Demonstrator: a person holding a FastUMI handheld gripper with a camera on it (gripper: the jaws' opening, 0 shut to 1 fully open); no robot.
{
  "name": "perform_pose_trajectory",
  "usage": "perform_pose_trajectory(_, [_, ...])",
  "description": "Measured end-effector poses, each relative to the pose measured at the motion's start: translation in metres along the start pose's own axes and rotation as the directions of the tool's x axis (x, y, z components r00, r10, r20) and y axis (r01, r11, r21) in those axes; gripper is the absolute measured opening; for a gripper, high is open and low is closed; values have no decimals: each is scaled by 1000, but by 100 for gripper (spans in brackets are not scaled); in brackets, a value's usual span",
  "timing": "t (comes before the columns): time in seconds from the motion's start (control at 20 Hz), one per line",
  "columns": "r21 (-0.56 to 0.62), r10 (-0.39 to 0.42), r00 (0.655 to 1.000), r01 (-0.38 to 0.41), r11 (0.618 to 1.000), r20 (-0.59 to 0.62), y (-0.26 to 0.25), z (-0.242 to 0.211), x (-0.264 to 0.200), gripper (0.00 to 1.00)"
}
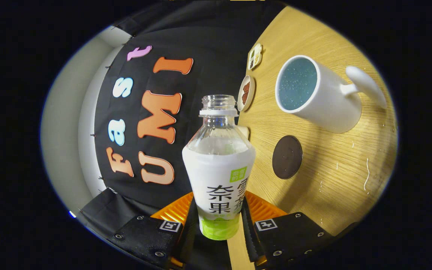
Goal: Take the bottle from table, then pour the juice into the cup, finally place the bottle on the coaster
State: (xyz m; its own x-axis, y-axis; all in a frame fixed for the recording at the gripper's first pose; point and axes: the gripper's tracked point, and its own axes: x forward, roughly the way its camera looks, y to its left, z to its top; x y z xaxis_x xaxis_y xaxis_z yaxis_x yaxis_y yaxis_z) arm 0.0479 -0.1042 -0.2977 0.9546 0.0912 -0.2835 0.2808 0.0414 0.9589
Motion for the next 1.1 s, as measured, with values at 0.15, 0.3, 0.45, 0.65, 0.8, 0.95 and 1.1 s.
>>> perform_pose_trajectory(0.15, [76,15,1000,-16,997,15,1,6,3,57])
perform_pose_trajectory(0.3, [118,14,1000,-15,993,6,-3,7,2,57])
perform_pose_trajectory(0.45, [169,23,1000,-26,985,15,-4,13,2,57])
perform_pose_trajectory(0.65, [220,32,999,-37,975,25,-6,16,2,57])
perform_pose_trajectory(0.8, [244,47,998,-53,968,31,-3,19,1,57])
perform_pose_trajectory(0.95, [268,56,998,-64,961,39,2,24,3,57])
perform_pose_trajectory(1.1, [285,56,997,-67,956,44,5,27,5,57])
